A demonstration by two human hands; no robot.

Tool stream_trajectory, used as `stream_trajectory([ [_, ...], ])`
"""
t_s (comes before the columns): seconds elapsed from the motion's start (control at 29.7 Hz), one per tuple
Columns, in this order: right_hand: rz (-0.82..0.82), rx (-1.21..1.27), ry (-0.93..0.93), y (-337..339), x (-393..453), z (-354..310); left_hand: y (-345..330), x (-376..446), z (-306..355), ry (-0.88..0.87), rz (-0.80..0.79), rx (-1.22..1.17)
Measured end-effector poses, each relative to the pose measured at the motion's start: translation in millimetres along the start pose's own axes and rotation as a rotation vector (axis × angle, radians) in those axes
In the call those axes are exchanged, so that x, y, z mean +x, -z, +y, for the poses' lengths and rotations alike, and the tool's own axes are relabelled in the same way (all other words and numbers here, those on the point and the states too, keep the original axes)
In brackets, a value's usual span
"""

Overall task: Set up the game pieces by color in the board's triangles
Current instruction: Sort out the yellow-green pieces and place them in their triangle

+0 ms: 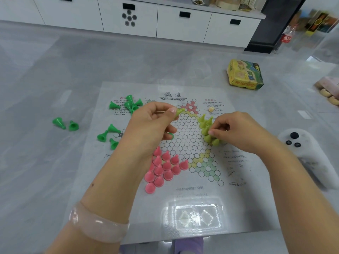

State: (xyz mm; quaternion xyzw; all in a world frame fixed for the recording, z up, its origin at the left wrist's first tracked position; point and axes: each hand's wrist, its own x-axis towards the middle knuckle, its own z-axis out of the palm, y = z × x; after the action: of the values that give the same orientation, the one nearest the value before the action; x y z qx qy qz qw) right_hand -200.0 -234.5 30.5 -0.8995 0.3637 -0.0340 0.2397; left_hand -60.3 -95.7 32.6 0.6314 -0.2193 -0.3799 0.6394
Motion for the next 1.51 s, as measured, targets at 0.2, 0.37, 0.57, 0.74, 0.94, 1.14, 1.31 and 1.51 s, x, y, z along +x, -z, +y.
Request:
stream_trajectory([
  [0.2,-0.006,0.027,-0.009,0,-1,-2,0,0,1,0.005,0.000,0.004],
  [0.37,-0.011,0.020,-0.009,0,-2,-1,0,0,1,0.008,-0.008,0.002],
  [0.57,0.062,0.018,0.011,5,-3,-3,0,1,0,0.013,-0.029,-0.005],
  [0.74,0.110,0.501,0.105,8,-10,-32,-3,-1,-2,0.048,-0.112,-0.052],
  [0.94,0.022,0.556,0.206,0,-9,-43,-5,-2,-2,0.067,-0.126,-0.097],
  [1.14,0.023,0.609,0.209,-2,-11,-44,-4,-3,-2,0.063,-0.141,-0.106],
  [1.31,0.137,0.591,0.145,-2,-12,-44,7,-4,3,-0.050,-0.042,0.242],
  [1.51,0.331,0.646,0.096,11,-22,-37,75,3,-9,-0.196,0.203,1.135],
])
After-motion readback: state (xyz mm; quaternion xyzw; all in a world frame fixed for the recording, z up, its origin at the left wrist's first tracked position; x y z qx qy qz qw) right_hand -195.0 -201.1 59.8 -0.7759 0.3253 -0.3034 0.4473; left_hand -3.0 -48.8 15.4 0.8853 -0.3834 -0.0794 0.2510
